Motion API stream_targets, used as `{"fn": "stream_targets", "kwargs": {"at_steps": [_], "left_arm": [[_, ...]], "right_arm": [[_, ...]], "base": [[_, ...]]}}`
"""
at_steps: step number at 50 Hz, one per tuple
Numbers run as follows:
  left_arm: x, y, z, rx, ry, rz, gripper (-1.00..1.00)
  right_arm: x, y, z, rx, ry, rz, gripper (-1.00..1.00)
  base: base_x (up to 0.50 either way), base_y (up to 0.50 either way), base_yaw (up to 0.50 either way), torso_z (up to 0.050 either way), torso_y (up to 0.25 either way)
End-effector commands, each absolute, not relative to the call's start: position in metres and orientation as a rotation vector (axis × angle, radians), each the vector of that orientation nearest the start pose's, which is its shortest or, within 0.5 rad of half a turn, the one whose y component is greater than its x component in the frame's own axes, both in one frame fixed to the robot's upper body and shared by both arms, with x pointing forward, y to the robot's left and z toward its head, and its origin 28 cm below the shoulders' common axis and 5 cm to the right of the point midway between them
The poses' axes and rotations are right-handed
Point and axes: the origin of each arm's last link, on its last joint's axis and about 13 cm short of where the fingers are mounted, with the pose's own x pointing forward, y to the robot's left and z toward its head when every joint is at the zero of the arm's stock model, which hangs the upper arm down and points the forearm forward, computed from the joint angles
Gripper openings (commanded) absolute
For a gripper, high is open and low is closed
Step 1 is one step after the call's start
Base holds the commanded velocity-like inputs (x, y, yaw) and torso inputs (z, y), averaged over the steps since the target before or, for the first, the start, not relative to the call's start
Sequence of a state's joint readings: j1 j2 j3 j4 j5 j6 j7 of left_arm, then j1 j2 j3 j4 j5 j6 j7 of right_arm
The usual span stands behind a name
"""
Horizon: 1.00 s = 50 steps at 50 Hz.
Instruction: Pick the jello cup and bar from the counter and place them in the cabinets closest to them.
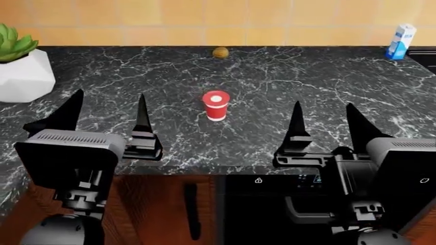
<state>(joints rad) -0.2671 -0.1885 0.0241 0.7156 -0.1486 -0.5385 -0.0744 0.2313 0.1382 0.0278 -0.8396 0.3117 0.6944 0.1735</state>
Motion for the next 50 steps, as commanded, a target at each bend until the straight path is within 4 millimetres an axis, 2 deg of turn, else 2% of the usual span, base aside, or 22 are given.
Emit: {"fn": "stream_targets", "kwargs": {"at_steps": [1,22,34,50], "left_arm": [[0.221,0.222,0.181,0.070,-0.426,-0.043,1.00],[0.222,0.221,0.180,0.060,-0.420,-0.054,1.00],[0.221,0.221,0.181,0.053,-0.415,-0.064,1.00],[0.221,0.221,0.181,0.047,-0.409,-0.067,1.00]], "right_arm": [[0.201,-0.101,0.182,0.057,-0.363,0.035,1.00],[0.199,-0.101,0.182,0.072,-0.346,0.071,1.00],[0.205,-0.084,0.170,-0.059,-0.083,0.252,1.00],[0.210,-0.078,0.157,-0.117,0.064,0.321,1.00]], "base": [[0.43,0.34,0.00,0.000,0.000],[0.47,0.21,0.00,0.000,0.000],[0.00,0.00,0.00,0.000,0.001],[0.00,0.00,0.00,0.000,0.000]]}}
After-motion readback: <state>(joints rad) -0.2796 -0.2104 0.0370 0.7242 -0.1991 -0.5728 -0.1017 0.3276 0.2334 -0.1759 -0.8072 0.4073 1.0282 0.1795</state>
